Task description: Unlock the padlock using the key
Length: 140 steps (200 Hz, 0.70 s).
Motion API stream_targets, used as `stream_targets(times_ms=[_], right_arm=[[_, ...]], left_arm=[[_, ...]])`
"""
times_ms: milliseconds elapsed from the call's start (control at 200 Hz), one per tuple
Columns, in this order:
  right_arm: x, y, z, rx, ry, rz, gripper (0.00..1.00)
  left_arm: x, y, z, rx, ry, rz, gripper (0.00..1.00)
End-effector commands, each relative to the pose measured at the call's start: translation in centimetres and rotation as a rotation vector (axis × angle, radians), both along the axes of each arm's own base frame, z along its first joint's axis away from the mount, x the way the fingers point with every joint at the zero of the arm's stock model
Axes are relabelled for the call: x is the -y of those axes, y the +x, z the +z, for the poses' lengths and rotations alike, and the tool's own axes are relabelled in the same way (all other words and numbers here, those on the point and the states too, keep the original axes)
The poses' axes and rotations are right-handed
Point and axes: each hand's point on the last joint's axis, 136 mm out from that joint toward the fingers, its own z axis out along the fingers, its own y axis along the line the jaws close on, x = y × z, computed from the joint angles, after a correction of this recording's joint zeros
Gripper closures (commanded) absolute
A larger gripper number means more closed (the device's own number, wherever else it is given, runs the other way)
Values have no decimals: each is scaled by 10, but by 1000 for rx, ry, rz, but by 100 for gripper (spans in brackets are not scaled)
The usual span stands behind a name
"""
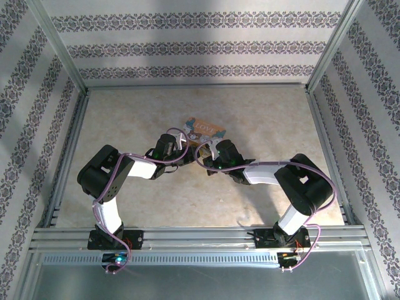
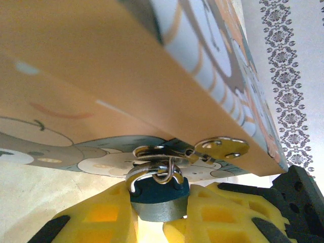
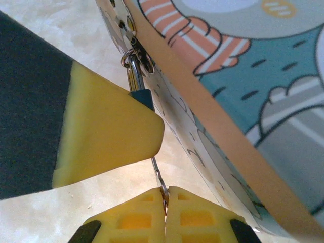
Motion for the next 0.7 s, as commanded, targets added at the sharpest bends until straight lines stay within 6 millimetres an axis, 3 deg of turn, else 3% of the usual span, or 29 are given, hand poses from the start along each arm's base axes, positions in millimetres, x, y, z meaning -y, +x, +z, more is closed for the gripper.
stream_targets(times_ms=[0,435,695], right_arm=[[-8,13,15,98,14,4,100],[-28,24,45,219,146,58,100],[-31,36,77,284,255,55,100]], left_arm=[[16,2,36,86,-72,-40,78],[19,0,38,83,-72,-46,78],[20,-1,37,76,-71,-49,78]])
